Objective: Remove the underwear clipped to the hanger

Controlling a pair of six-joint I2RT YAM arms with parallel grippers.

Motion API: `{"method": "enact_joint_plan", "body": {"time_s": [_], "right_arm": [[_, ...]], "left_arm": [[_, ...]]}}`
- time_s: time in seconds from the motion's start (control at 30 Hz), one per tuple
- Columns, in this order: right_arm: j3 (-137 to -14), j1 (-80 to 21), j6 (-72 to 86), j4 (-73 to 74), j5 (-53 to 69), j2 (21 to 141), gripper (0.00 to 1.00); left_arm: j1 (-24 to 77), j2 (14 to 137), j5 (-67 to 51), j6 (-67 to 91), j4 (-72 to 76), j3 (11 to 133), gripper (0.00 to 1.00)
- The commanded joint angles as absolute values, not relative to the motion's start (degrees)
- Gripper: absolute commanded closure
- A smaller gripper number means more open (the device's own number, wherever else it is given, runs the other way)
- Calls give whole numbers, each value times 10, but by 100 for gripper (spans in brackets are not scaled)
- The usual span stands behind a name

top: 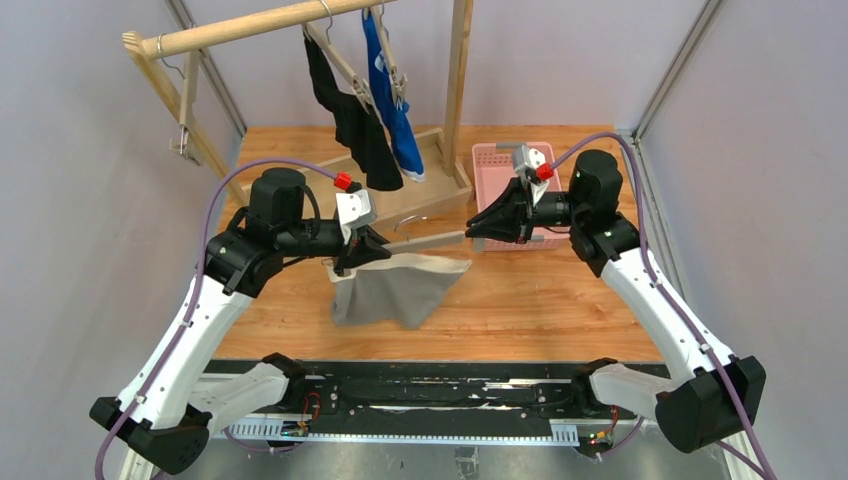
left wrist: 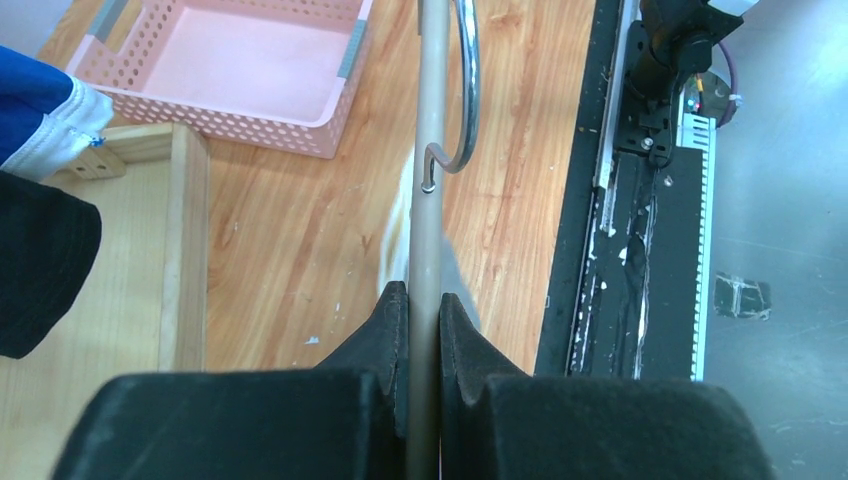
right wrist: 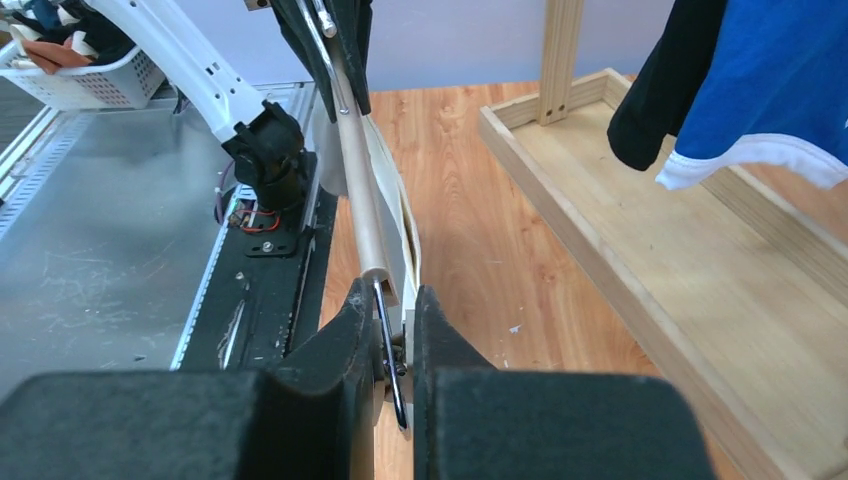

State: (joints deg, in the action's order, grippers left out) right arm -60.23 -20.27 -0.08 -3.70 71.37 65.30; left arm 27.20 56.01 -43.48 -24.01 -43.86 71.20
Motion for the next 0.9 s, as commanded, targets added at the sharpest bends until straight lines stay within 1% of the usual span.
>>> {"method": "enact_joint_plan", "body": {"time_s": [0.0,0.1,0.13,0.2,0.23,0.27,0.3,0.4,0.47,0.57,0.73,0.8,0.87], "right_arm": [[-602,-198,0,-35,704,655,99],[-602,-198,0,-34,688,652,98],[-602,-198,0,-32,678,652,88],[-603,-198,0,-28,656,648,59],[-603,-198,2,-28,641,645,50],[-602,-198,4,-28,623,643,45],[-603,-198,5,-27,594,638,44],[-599,-198,22,-27,479,623,34],[-596,-197,36,-28,423,612,27],[-582,-195,60,-40,355,588,25],[-514,-194,118,-101,312,535,24],[-489,-194,174,-113,281,522,26],[-468,-194,214,-120,269,517,30]], "left_arm": [[274,555,-429,-231,-400,724,100],[274,555,-427,-230,-398,725,100],[274,556,-426,-230,-398,724,100],[274,557,-427,-229,-397,725,100],[274,557,-426,-229,-397,726,100],[274,558,-426,-229,-396,727,100],[274,559,-426,-228,-396,728,100],[274,562,-419,-226,-394,731,100],[274,562,-410,-220,-391,731,100],[274,560,-386,-206,-379,727,100],[274,537,-321,-125,-295,689,100],[274,524,-305,-86,-250,667,100],[274,506,-304,-53,-198,637,100]]}}
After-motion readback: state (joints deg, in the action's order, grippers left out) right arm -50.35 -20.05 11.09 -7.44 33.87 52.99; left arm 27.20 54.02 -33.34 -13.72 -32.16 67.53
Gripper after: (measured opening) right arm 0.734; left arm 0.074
